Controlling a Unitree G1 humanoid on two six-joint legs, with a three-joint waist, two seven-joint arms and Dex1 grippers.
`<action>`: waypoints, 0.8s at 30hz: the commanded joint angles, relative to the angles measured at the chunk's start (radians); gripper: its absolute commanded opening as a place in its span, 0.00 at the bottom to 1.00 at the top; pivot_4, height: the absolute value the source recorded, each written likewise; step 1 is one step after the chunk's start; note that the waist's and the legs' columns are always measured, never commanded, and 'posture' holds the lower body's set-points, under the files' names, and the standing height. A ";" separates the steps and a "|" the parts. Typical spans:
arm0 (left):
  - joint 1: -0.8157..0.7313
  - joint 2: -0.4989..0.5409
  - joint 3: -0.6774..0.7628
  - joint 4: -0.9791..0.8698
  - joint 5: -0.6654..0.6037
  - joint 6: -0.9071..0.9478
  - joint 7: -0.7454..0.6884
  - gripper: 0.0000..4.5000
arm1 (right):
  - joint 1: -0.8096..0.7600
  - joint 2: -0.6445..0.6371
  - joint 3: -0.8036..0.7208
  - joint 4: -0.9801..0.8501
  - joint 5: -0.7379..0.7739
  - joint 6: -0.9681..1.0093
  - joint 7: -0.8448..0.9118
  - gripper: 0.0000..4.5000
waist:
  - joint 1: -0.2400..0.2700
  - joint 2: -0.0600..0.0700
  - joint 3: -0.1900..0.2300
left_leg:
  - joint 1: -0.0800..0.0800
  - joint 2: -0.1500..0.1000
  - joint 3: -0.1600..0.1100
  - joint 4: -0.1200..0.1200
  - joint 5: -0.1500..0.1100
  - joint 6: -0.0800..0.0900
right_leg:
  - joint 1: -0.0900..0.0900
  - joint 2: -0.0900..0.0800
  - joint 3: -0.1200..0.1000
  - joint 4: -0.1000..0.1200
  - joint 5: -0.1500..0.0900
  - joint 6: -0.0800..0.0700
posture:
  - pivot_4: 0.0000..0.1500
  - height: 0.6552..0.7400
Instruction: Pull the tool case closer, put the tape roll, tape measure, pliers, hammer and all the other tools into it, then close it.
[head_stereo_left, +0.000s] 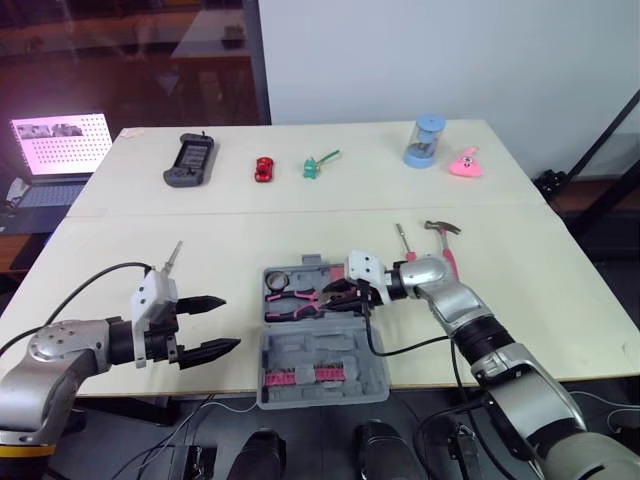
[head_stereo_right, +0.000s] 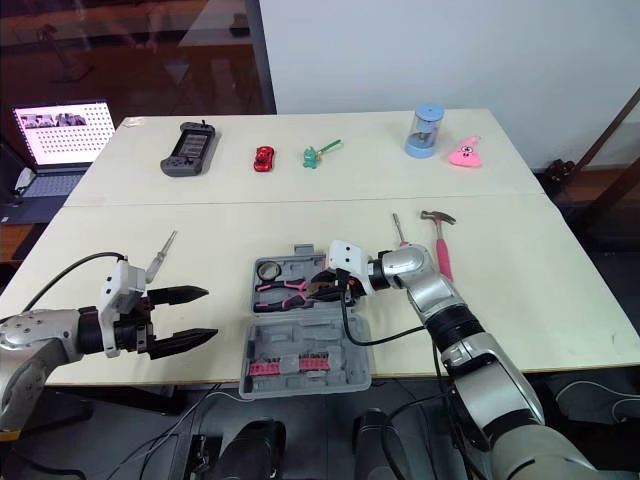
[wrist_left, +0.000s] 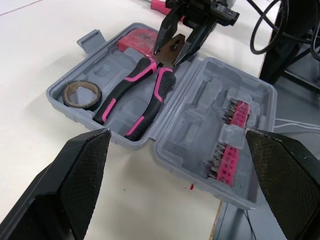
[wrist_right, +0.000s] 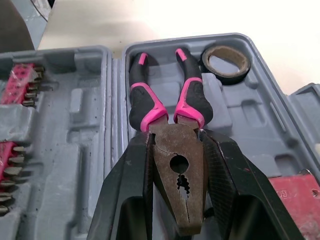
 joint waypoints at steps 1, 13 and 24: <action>-0.026 0.019 -0.004 -0.039 -0.006 0.017 0.019 1.00 | -0.021 0.019 0.010 0.034 -0.041 -0.018 -0.018 0.21 | -0.003 0.000 0.000 | 0.000 0.000 0.000 0.000 0.000 0.000 | 0.000 0.000 0.000 0.000 0.000 0.000 | 1.00 0.41; -0.054 0.011 -0.031 -0.057 -0.006 0.046 0.046 1.00 | 0.013 0.001 -0.122 -0.178 0.143 0.201 0.050 0.99 | 0.000 0.000 0.000 | -0.001 0.000 0.000 0.000 0.000 0.000 | 0.000 0.000 0.000 0.000 0.000 0.000 | 1.00 0.41; -0.062 -0.013 -0.062 0.039 0.054 -0.067 0.021 1.00 | 0.026 0.065 -0.109 -0.221 0.109 0.254 -0.078 0.39 | 0.007 0.000 0.000 | -0.001 0.000 0.000 0.000 0.000 0.000 | 0.000 0.000 0.000 0.000 0.000 0.000 | 1.00 0.41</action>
